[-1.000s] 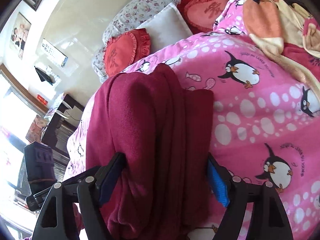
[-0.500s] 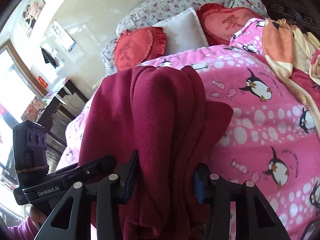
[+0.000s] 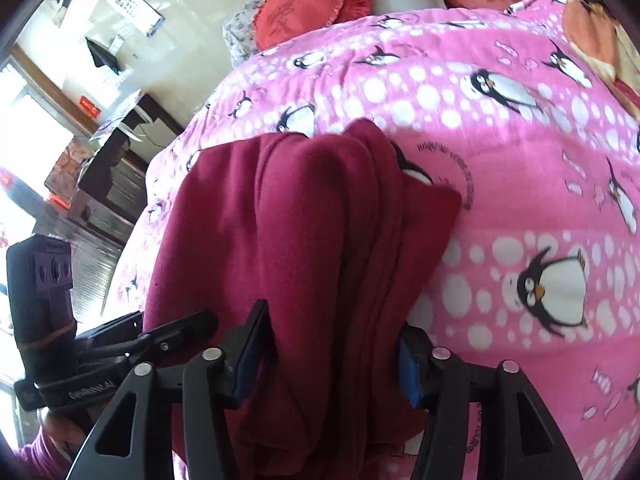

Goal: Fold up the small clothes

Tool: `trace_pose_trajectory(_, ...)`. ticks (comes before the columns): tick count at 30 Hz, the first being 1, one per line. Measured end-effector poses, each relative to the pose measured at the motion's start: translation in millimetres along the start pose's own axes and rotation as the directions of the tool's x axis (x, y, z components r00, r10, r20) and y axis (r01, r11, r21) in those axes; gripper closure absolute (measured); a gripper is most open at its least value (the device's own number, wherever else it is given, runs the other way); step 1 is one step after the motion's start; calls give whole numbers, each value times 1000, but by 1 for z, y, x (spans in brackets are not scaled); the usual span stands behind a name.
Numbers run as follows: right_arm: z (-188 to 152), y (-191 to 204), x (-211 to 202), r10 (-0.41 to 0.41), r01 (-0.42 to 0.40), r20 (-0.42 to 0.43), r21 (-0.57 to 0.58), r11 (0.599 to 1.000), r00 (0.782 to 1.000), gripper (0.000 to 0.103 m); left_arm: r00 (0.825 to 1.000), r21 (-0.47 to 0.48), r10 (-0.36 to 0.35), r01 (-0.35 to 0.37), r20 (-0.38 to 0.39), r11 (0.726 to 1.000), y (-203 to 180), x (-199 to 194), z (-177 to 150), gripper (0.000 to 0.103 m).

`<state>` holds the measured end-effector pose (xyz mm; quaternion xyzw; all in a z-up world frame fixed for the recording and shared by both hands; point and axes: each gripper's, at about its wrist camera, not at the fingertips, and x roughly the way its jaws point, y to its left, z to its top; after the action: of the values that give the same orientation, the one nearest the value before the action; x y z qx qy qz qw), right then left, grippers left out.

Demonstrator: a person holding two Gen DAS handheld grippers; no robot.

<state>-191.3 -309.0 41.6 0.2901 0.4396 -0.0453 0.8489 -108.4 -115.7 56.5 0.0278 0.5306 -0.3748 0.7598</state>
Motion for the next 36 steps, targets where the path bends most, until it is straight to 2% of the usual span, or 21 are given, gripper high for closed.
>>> trace_pose_trajectory(3,0,10,-20,-59,61,41,-52,997,997,47,1000,-14,15,-15,-1,1000,0,-6,0,48)
trace_pose_trajectory(5,-1,15,-34,-67,73,79,-76,994,995,47,1000,-24,26,-27,-8,999,3,-9,-1,45)
trace_pose_trajectory(9,-5,37,-61,38,-11,153,-178,984,987,49,996,-18,84,-83,38,996,5,-19,-1,44)
trace_pose_trajectory(13,-15,56,-55,81,-43,130,-271,962,988,52,982,8,155,-157,112,988,-1,-35,-2,43)
trace_pose_trajectory(15,-22,55,-34,31,-6,83,-289,957,996,54,975,25,175,-180,140,983,-4,-43,-5,37)
trace_pose_trajectory(17,-29,48,-13,-56,63,33,-294,954,998,54,966,41,194,-203,169,978,-7,-48,-11,37)
trace_pose_trajectory(18,-32,42,-6,-69,77,38,-290,954,997,55,962,50,205,-217,183,975,-10,-50,-13,37)
trace_pose_trajectory(21,-30,42,-10,-54,68,56,-275,959,997,55,949,77,229,-251,218,965,-16,-54,-20,37)
trace_pose_trajectory(27,-30,55,-37,-36,62,112,-242,968,993,54,944,81,230,-255,237,964,-24,-64,-30,37)
trace_pose_trajectory(32,-35,66,-61,-75,117,183,-231,966,980,52,940,80,230,-257,252,963,-28,-73,-35,37)
trace_pose_trajectory(33,-36,68,-64,-88,133,197,-231,964,977,50,940,75,225,-252,256,965,-27,-75,-36,37)
trace_pose_trajectory(36,-40,70,-73,-93,140,225,-202,969,970,36,937,60,222,-246,270,967,-26,-82,-38,37)
